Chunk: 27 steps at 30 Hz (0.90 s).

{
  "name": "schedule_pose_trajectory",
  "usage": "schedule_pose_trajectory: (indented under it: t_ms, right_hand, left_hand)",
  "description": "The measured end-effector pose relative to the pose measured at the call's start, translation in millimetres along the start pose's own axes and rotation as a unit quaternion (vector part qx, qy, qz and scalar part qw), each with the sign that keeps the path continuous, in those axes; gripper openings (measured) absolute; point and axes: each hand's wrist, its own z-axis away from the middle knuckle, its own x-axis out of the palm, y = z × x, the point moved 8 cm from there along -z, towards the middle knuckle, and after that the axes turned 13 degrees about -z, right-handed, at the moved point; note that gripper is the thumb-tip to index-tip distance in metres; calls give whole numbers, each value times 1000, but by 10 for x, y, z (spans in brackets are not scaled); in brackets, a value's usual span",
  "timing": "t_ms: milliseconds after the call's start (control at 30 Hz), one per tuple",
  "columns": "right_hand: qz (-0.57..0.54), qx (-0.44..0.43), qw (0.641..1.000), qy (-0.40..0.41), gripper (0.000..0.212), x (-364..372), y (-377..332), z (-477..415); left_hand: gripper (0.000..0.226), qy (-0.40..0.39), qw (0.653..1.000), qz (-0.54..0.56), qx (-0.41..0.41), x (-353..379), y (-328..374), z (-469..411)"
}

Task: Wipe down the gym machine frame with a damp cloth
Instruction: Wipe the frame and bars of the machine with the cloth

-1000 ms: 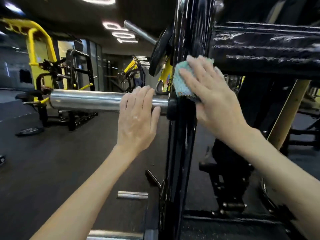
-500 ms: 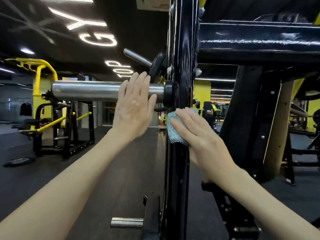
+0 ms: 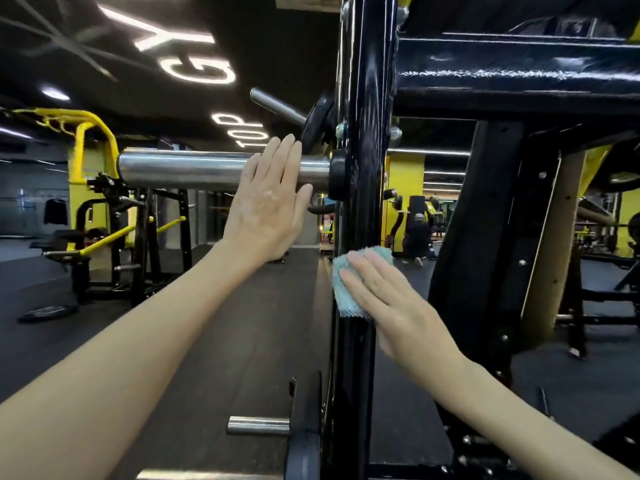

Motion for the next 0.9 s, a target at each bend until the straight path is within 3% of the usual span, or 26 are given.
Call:
schedule_pose_trajectory:
  t_ms: [133, 333, 467, 567, 700, 900]
  right_hand:
    - [9, -20, 999, -39, 55, -109, 79, -188]
    - [30, 39, 997, 62, 61, -524, 476, -1057]
    - [13, 27, 995, 91, 59, -344, 327, -677]
    - [7, -15, 998, 61, 56, -11, 7, -125]
    - [-16, 19, 1000, 17, 57, 236, -113, 371]
    - [16, 41, 999, 30, 69, -106, 122, -210]
  left_hand:
    - [64, -4, 1000, -2, 14, -11, -29, -1]
    - [62, -6, 1000, -4, 12, 0, -10, -6]
    - [62, 1, 1000, -3, 12, 7, 1, -2]
    - [64, -3, 1000, -9, 15, -3, 10, 4]
    - [66, -12, 1000, -3, 16, -21, 34, 44]
    - [66, -10, 999, -10, 37, -31, 35, 111]
